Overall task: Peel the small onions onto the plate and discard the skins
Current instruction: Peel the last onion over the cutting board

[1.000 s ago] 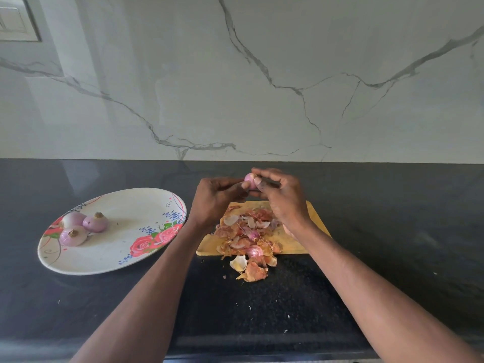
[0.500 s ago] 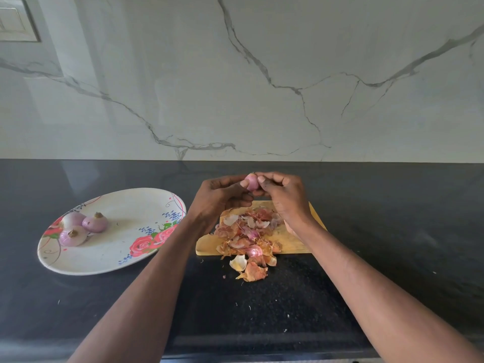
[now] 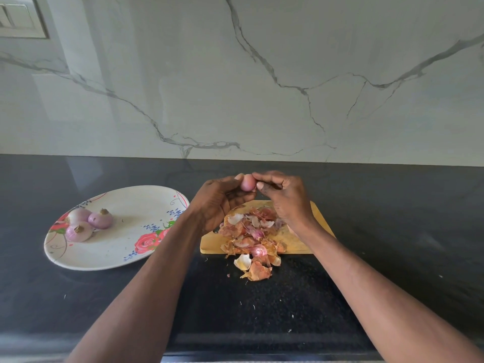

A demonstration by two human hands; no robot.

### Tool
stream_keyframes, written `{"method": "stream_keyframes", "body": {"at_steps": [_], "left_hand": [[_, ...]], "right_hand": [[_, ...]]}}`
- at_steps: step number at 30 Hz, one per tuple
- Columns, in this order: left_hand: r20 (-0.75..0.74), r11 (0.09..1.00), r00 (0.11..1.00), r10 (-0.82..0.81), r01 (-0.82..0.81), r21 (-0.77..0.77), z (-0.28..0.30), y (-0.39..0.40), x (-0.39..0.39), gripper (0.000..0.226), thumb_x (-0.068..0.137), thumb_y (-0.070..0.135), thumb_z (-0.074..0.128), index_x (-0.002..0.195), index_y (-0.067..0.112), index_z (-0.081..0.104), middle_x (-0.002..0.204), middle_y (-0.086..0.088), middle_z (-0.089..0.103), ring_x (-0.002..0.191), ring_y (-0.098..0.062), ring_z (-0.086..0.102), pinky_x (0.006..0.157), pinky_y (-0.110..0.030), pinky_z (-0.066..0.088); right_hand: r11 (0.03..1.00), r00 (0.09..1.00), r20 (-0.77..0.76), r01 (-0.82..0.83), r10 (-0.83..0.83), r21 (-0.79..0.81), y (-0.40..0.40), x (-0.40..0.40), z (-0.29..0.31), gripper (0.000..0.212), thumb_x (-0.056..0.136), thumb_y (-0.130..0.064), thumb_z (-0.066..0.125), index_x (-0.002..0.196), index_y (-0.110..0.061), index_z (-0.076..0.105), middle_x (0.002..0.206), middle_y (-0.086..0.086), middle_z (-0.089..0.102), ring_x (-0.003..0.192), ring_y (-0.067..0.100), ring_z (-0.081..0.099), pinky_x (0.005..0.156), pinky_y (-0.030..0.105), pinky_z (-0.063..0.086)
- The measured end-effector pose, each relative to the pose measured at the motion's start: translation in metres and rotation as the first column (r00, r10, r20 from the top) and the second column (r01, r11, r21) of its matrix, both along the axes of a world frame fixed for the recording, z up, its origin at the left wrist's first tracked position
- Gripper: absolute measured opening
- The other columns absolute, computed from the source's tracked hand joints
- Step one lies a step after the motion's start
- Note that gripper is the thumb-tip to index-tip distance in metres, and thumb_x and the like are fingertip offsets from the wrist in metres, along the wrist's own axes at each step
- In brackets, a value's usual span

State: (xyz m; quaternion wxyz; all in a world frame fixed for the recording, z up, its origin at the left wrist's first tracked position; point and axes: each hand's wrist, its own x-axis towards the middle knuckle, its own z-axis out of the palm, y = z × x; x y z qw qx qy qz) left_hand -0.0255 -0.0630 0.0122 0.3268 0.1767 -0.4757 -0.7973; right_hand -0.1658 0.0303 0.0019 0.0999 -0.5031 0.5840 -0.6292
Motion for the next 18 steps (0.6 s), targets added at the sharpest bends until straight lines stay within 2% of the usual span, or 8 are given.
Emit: {"method": "stream_keyframes", "body": {"at_steps": [3,8,12,15,18], "left_hand": [[-0.003,1.000,1.000,-0.014,0.014,0.022,-0.0004,0.0001,0.0003,0.019,0.102,0.003,0.050,0.108,-0.010,0.063,0.092,-0.022,0.074,0.081,-0.029,0.073,0.072,-0.029,0.062],[-0.041,0.999,0.999,-0.036,0.037,0.034,0.0013,0.0001,0.0014,0.024,0.103,0.001,0.042,0.116,-0.004,0.062,0.100,-0.022,0.073,0.087,-0.027,0.074,0.074,-0.029,0.062],[-0.091,0.998,0.995,-0.029,0.034,0.058,0.0006,-0.0012,0.0011,0.029,0.103,-0.004,0.042,0.126,0.000,0.059,0.106,-0.022,0.073,0.090,-0.029,0.073,0.077,-0.032,0.062],[-0.082,0.998,0.996,-0.045,0.048,0.034,0.0007,-0.0002,0.0018,0.028,0.103,-0.004,0.040,0.122,-0.002,0.061,0.107,-0.024,0.072,0.094,-0.031,0.073,0.081,-0.034,0.062],[-0.048,0.998,0.997,-0.055,0.055,0.008,0.0008,-0.0002,0.0032,0.023,0.102,0.001,0.045,0.116,-0.002,0.063,0.104,-0.023,0.073,0.092,-0.030,0.074,0.084,-0.036,0.062]], "right_hand": [[1.000,0.999,0.030,0.028,-0.028,-0.002,-0.0005,0.0015,0.0006,0.023,0.087,-0.004,0.073,0.098,-0.024,0.077,0.099,-0.005,0.077,0.098,0.008,0.071,0.090,0.028,0.056],[0.999,0.993,0.103,0.052,-0.053,0.011,0.0018,0.0034,0.0021,0.017,0.089,-0.013,0.075,0.086,-0.030,0.075,0.083,-0.005,0.076,0.082,0.012,0.071,0.079,0.032,0.061],[0.997,0.997,0.027,0.067,-0.068,0.041,0.0012,0.0065,0.0008,0.010,0.084,-0.018,0.079,0.092,-0.024,0.077,0.086,-0.006,0.077,0.083,0.007,0.072,0.076,0.024,0.057],[0.993,0.993,-0.039,0.113,-0.112,0.031,0.0005,0.0054,-0.0009,0.011,0.086,-0.017,0.077,0.097,-0.015,0.079,0.088,-0.005,0.076,0.083,0.007,0.071,0.073,0.020,0.055],[0.992,0.992,-0.058,0.118,-0.116,0.034,0.0019,0.0038,-0.0011,0.010,0.089,-0.018,0.075,0.097,-0.015,0.079,0.087,-0.007,0.076,0.082,0.004,0.069,0.072,0.017,0.053]]}}
